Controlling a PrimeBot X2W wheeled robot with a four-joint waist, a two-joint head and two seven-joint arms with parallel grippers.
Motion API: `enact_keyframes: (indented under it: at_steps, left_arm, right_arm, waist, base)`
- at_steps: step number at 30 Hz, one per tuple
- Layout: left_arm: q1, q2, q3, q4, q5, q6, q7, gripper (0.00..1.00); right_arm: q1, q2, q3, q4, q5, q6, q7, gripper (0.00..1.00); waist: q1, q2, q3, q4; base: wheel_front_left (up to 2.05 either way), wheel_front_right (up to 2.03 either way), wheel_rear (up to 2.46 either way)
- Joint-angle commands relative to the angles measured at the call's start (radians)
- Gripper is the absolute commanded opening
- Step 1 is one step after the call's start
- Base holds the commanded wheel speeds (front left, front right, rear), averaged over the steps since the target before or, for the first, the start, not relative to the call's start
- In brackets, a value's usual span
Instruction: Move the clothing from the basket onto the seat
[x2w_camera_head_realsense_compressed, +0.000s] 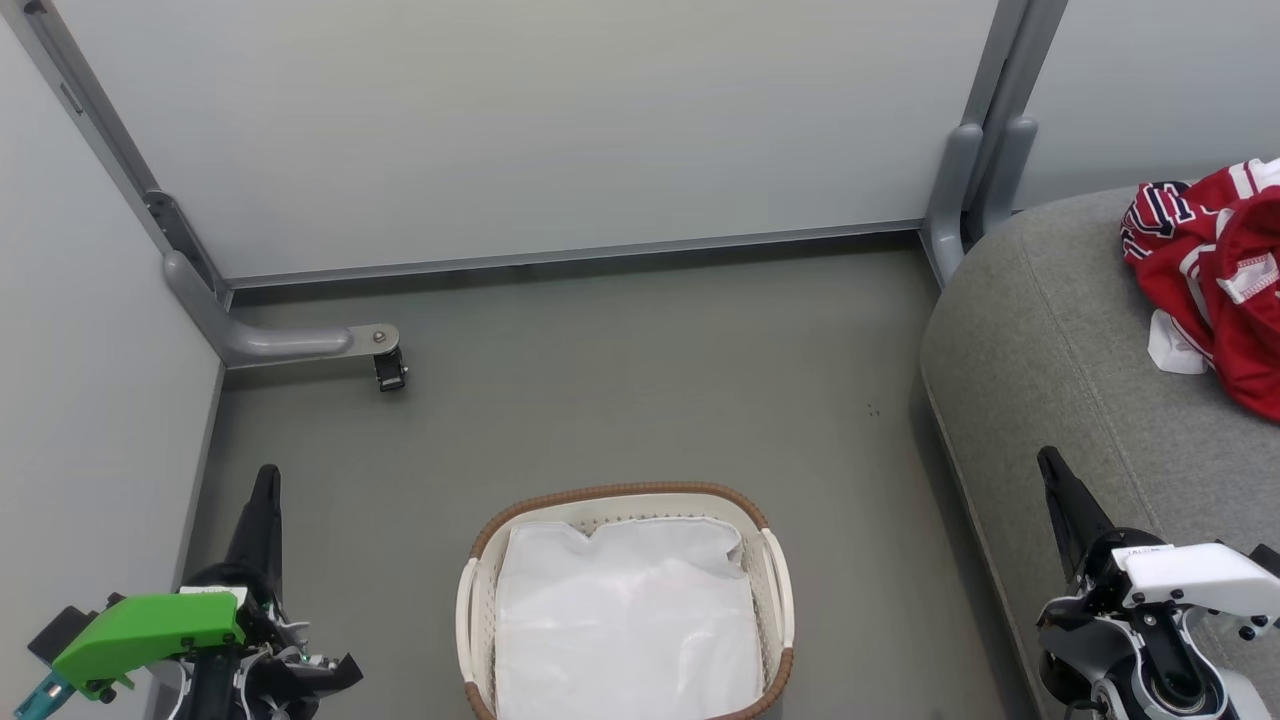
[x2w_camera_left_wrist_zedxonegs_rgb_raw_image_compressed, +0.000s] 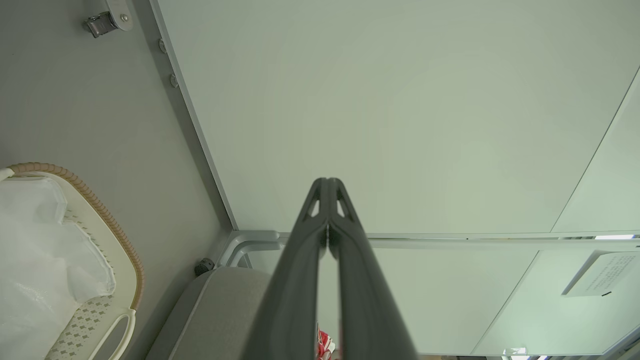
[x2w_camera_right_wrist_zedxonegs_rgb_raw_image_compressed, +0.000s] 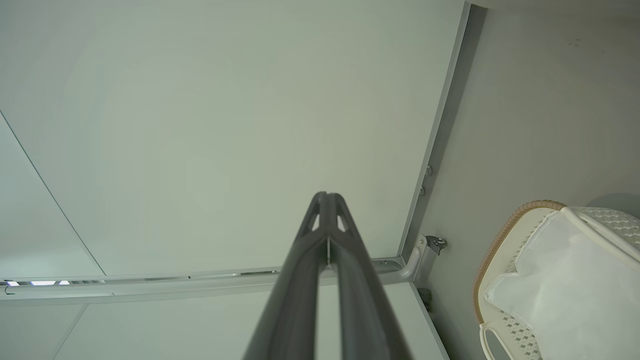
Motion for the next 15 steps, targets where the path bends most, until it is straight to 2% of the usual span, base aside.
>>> enact_keyframes:
  at_steps: [1,15]
  left_arm:
    - [-0.01,0.0,0.002,-0.002,-0.004,-0.006,0.003,0.0]
    - [-0.01,0.0,0.001,-0.002,-0.004,-0.006,0.003,0.0]
  right_arm:
    - [0.001,-0.006,-0.002,-0.004,0.004,-0.001,0.003,0.0]
    - [0.001,-0.006,-0.002,-0.004,0.004,-0.001,0.003,0.0]
  waist:
    - [0.0,-0.0001,0.0,0.0]
    - [0.0,-0.0001,0.0,0.0]
  base:
    - [0.0,0.0,0.0]
    - [0.0,0.0,0.0]
